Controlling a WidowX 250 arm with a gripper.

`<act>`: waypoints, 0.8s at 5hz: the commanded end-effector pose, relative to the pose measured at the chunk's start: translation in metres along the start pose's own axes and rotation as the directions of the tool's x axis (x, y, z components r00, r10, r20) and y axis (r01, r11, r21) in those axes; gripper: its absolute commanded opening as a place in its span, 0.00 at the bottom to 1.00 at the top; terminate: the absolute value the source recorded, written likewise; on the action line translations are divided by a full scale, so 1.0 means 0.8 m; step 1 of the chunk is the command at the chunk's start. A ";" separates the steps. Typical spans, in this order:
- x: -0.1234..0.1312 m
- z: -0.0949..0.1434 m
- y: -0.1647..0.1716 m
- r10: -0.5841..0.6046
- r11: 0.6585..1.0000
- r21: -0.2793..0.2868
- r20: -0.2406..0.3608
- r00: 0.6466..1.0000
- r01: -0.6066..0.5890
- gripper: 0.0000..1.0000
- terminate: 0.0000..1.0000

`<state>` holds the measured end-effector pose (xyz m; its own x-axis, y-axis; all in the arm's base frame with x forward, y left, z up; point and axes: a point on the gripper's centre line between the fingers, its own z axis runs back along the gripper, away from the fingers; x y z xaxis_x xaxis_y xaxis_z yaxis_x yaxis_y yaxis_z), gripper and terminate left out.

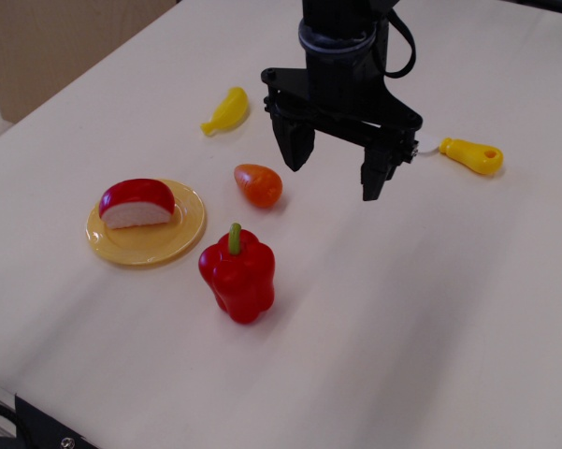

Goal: Take sushi off plate

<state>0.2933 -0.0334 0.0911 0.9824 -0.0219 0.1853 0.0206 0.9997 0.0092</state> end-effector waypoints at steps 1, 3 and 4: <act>0.000 0.000 0.000 0.000 1.000 0.000 0.000 1.000 0.000 1.00 0.00; -0.020 0.037 0.056 -0.127 0.990 -0.056 0.034 0.991 0.129 1.00 0.00; -0.026 0.039 0.085 -0.238 0.971 -0.011 -0.046 0.970 0.238 1.00 0.00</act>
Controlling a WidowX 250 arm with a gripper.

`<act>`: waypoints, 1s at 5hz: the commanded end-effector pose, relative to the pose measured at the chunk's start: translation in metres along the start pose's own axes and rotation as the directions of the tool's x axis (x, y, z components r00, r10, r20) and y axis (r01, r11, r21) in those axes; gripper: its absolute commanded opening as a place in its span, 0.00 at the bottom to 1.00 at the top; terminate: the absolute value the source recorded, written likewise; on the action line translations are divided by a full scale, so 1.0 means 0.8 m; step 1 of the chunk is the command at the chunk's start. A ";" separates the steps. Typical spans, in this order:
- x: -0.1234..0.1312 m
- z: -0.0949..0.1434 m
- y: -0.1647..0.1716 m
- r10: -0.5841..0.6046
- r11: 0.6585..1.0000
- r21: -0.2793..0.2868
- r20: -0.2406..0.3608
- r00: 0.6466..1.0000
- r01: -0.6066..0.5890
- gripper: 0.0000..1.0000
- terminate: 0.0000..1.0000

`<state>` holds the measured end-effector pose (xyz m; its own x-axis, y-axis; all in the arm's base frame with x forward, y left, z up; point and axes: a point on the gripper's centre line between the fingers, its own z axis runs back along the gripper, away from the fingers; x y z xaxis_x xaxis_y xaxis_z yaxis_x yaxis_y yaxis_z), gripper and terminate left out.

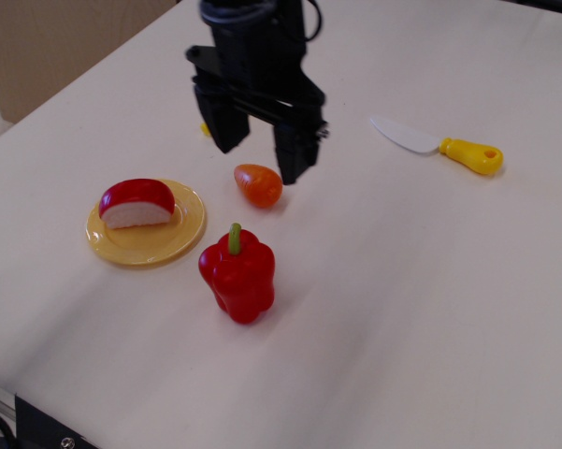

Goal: Take sushi off plate

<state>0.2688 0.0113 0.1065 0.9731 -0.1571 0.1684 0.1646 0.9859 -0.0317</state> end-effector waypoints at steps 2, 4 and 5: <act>-0.018 -0.004 0.092 -0.386 0.906 0.106 -0.196 0.902 0.410 1.00 0.00; -0.036 -0.032 0.135 -0.496 0.851 0.057 -0.236 0.835 0.522 1.00 0.00; -0.046 -0.047 0.140 -0.499 0.852 0.035 -0.249 0.830 0.523 1.00 0.00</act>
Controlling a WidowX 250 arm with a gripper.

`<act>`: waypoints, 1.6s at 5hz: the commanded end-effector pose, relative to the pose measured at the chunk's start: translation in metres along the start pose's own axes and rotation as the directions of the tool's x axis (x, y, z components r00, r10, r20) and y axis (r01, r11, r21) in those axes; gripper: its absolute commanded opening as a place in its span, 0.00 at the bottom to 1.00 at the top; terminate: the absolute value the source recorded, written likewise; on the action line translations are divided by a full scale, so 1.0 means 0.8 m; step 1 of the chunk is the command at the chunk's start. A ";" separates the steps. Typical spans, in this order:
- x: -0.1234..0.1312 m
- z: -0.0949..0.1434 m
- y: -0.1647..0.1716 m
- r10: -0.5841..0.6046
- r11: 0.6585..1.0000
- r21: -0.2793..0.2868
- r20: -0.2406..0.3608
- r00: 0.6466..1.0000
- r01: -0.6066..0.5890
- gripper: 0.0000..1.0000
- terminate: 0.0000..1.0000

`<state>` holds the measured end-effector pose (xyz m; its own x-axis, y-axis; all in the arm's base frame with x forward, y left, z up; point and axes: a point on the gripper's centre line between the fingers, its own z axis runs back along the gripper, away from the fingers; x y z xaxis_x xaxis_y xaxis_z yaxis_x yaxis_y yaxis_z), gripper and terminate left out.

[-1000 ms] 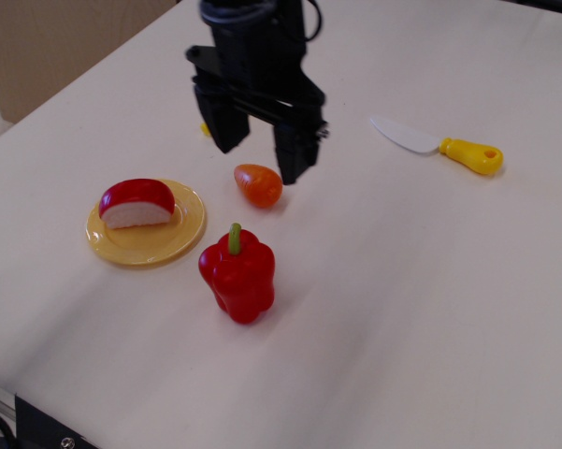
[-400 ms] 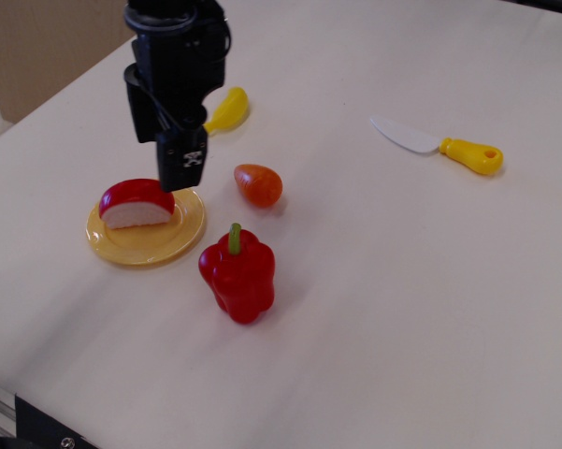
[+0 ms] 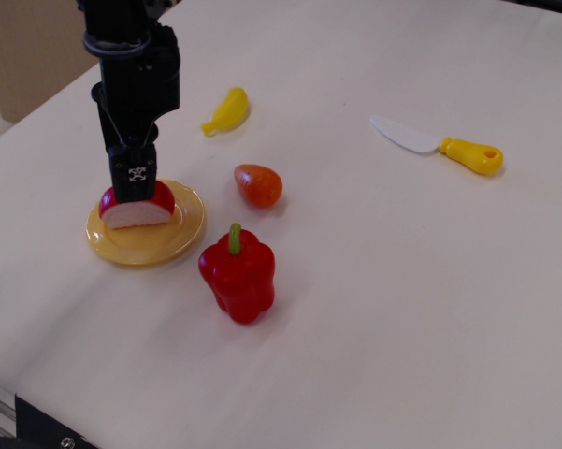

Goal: Take sushi off plate

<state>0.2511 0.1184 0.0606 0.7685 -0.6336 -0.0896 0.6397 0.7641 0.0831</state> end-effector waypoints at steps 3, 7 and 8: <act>0.003 -0.040 0.021 0.061 0.995 0.074 0.001 0.998 -0.061 1.00 0.00; 0.000 -0.002 0.029 0.209 0.970 0.124 0.017 0.978 -0.209 0.00 0.00; 0.004 0.034 0.029 0.256 0.952 0.171 0.006 0.967 -0.253 0.00 0.00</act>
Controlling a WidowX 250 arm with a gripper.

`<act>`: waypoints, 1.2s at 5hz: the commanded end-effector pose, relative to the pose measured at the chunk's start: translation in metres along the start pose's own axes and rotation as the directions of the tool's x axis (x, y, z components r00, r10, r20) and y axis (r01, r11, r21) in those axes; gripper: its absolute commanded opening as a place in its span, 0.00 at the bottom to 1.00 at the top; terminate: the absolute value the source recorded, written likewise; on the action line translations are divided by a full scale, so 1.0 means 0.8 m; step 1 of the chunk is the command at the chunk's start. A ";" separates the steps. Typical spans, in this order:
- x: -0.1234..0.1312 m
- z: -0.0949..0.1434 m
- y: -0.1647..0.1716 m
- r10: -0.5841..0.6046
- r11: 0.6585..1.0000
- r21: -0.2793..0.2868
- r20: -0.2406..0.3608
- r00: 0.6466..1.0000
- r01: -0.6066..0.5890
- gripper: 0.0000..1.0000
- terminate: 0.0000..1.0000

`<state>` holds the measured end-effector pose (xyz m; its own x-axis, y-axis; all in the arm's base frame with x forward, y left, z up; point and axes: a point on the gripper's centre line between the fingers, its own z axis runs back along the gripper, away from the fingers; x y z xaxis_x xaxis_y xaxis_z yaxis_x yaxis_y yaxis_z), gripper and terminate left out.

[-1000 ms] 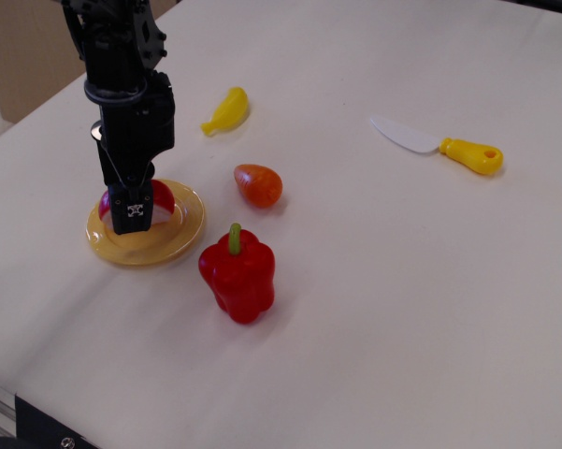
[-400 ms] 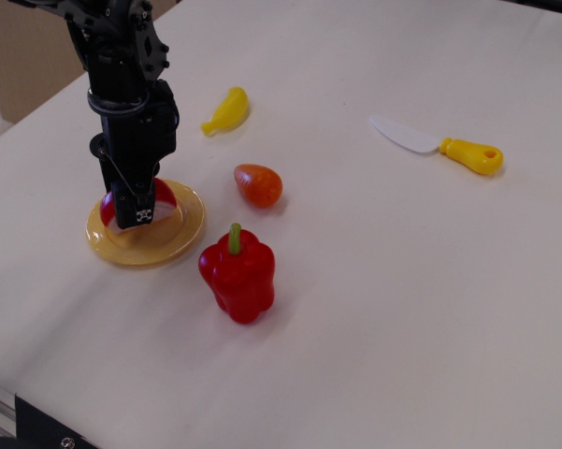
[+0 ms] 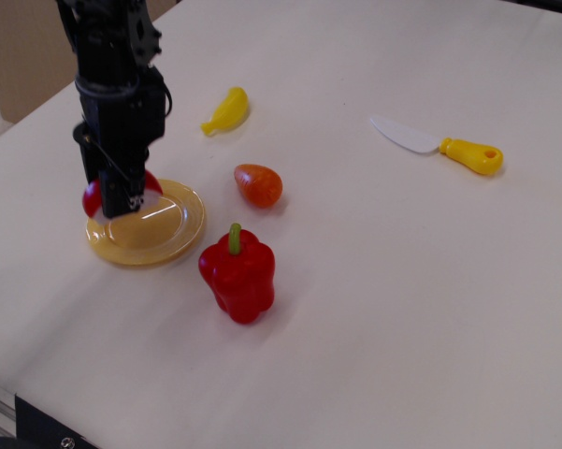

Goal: Take sushi off plate

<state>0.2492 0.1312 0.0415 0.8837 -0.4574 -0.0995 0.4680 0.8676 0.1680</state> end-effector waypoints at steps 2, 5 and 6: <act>0.078 0.100 -0.014 -0.029 0.998 0.053 0.135 0.990 0.022 0.00 0.00; 0.202 0.072 -0.087 -0.183 0.980 -0.039 0.209 0.961 0.195 0.00 0.00; 0.220 0.058 -0.096 -0.202 0.976 -0.044 0.191 0.960 0.214 0.00 0.00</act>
<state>0.3587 -0.0243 0.0326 0.7606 -0.6490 0.0150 0.6471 0.7599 0.0618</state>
